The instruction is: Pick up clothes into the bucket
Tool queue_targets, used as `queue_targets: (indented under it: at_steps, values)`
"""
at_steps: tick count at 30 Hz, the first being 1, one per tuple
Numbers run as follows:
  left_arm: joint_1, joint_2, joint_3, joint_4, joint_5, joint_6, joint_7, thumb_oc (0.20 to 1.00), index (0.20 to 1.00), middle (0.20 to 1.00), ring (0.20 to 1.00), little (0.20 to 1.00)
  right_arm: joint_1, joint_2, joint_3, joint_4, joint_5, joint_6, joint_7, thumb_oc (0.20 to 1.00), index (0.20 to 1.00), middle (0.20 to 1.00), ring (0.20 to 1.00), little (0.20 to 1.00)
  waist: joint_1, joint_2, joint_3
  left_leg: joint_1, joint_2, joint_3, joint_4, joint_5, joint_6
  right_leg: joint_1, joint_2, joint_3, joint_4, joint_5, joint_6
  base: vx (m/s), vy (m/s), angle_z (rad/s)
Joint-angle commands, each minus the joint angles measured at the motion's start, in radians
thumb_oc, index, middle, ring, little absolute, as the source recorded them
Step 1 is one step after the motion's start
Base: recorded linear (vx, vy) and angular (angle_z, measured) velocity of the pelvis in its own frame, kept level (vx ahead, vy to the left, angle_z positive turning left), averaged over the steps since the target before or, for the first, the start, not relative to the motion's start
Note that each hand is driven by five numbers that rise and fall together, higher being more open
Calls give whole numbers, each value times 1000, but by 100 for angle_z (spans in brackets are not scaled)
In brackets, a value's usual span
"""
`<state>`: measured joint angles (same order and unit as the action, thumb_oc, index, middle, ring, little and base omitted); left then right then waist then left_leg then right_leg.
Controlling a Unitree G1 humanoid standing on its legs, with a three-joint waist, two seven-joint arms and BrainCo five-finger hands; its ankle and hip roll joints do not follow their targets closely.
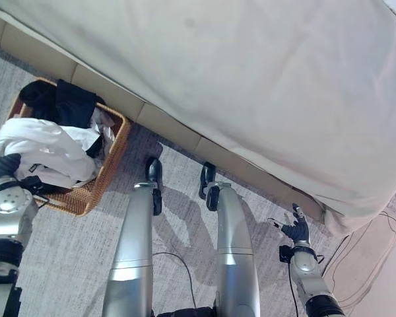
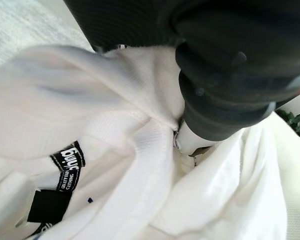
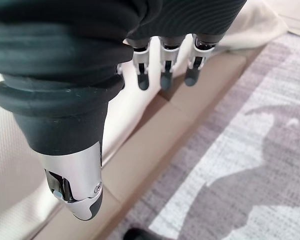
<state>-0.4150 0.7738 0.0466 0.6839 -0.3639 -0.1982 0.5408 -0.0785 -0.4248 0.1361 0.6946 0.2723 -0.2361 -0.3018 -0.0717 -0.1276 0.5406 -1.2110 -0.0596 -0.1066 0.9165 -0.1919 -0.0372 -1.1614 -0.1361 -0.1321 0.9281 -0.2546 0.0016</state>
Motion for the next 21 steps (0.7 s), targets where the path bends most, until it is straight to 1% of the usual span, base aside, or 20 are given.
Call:
queue_targets:
  at_steps: [1, 3, 4, 5, 8, 11, 14, 16, 17, 19, 21]
  values:
    - [25, 44, 5, 37, 44, 18, 38, 1000, 1000, 1000, 1000, 1000, 34, -21, 25, -9, 42, -29, -30, 1000, 1000, 1000, 1000, 1000, -6, -22, -21, 34, -8, 10, 18, -40, 50, 52, -37, 39, -49, 59, 72, 31, 18, 2]
    - [7, 40, -5, 85, 45, 54, 27, 1000, 1000, 1000, 1000, 1000, 29, -22, 31, -2, 48, -18, -28, 1000, 1000, 1000, 1000, 1000, -6, -24, -21, 31, -9, 10, 19, -42, 53, 51, -37, 37, -56, 61, 74, 24, 18, 2]
    - [5, 34, -5, 87, 72, 94, 27, 1000, 1000, 1000, 1000, 1000, 33, -22, 32, -7, 46, -7, -26, 1000, 1000, 1000, 1000, 1000, -6, -24, -21, 31, -10, 10, 18, -44, 57, 51, -38, 35, -62, 65, 76, 46, 32, 4]
    - [6, 28, 0, 82, 72, 103, 37, 1000, 1000, 1000, 1000, 1000, 34, -19, 32, -11, 43, -1, -25, 1000, 1000, 1000, 1000, 1000, -6, -26, -21, 31, -11, 9, 16, -44, 59, 53, -36, 35, -67, 67, 76, 36, 29, 4]
    - [3, 11, 14, 69, 55, 106, 44, 1000, 1000, 1000, 1000, 1000, 21, -14, 38, -9, 49, 12, -17, 1000, 1000, 1000, 1000, 1000, -4, -29, -21, 39, -9, 8, 2, -42, 62, 62, -32, 37, -93, 78, 79, 16, 10, 3]
    - [15, 9, 22, 72, 66, 112, 40, 1000, 1000, 1000, 1000, 1000, 15, -13, 43, -11, 50, 14, -10, 1000, 1000, 1000, 1000, 1000, -3, -32, -21, 51, -7, 8, -8, -40, 64, 73, -29, 40, -110, 84, 78, -2, 12, -1]
    - [34, -3, 39, 96, 94, 135, 41, 1000, 1000, 1000, 1000, 1000, -7, -16, 52, 0, 47, 19, 4, 1000, 1000, 1000, 1000, 1000, -4, -30, -21, 106, 2, 15, -61, -28, 68, 120, -16, 48, -179, 112, 81, -14, 33, -14]
    - [35, -5, 43, 106, 96, 136, 43, 1000, 1000, 1000, 1000, 1000, -11, -16, 54, 1, 47, 20, 7, 1000, 1000, 1000, 1000, 1000, -4, -30, -21, 123, 5, 17, -77, -22, 67, 133, -13, 50, -194, 118, 82, -13, 23, -15]
    - [45, -8, 49, 111, 117, 140, 47, 1000, 1000, 1000, 1000, 1000, -13, -11, 52, 4, 43, 21, 10, 1000, 1000, 1000, 1000, 1000, -4, -24, -21, 156, 8, 23, -107, -12, 65, 161, -10, 52, -219, 125, 84, -14, 16, -14]
    - [54, -13, 52, 119, 125, 140, 51, 1000, 1000, 1000, 1000, 1000, -13, -10, 52, 6, 39, 22, 12, 1000, 1000, 1000, 1000, 1000, -3, -20, -21, 177, 10, 27, -125, -7, 65, 176, -8, 55, -234, 129, 84, -16, 11, -10]
    - [86, -38, 61, 86, 144, 135, 55, 1000, 1000, 1000, 1000, 1000, -13, -5, 47, 14, 33, 27, 11, 1000, 1000, 1000, 1000, 1000, 4, -7, -21, 231, 11, 33, -171, 8, 61, 222, -8, 58, -268, 137, 84, -20, -4, -13]
